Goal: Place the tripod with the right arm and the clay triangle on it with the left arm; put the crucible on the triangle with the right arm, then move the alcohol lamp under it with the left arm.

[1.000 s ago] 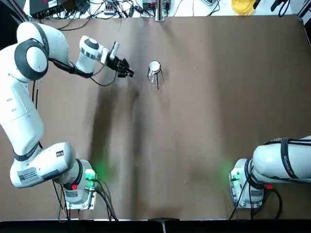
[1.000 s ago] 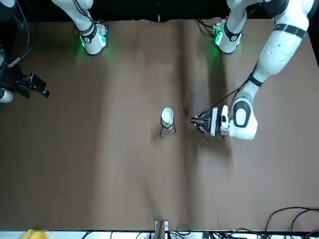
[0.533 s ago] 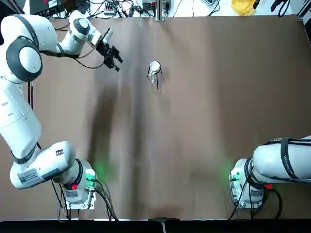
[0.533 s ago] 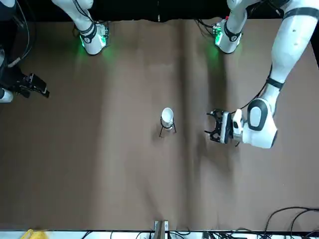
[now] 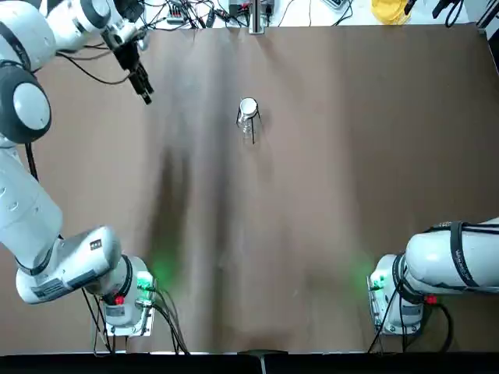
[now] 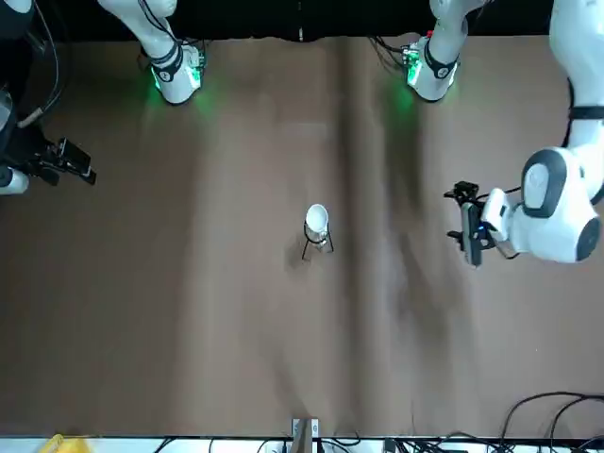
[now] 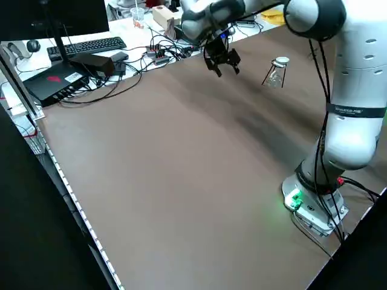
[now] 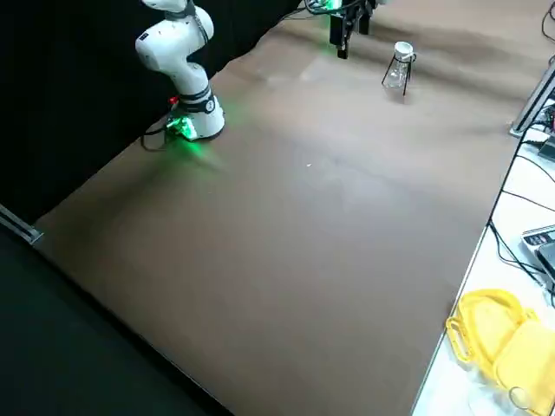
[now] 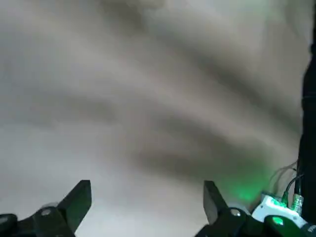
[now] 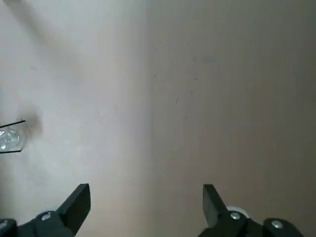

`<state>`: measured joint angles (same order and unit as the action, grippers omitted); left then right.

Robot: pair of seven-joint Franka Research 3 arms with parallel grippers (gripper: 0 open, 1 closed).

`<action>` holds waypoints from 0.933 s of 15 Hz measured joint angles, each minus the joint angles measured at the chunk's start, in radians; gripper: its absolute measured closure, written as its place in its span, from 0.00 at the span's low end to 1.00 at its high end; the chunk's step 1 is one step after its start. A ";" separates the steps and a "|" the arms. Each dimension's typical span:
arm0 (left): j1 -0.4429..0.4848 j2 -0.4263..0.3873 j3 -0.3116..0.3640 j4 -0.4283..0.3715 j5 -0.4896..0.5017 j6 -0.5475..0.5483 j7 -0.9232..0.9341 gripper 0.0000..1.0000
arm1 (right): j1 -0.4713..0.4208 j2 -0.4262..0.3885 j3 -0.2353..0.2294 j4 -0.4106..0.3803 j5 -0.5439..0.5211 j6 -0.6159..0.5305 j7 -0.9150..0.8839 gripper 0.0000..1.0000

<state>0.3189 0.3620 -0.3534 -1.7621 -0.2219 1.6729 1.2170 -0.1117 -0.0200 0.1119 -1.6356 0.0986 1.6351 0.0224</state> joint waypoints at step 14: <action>-0.013 -0.353 -0.002 0.156 0.254 -0.261 -0.925 0.00 | 0.001 -0.001 -0.005 0.017 -0.001 0.013 0.000 0.00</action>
<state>0.3059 0.0094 -0.3552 -1.6059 0.0326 1.4116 0.2922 -0.1106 -0.0209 0.1072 -1.6181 0.0979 1.6480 0.0224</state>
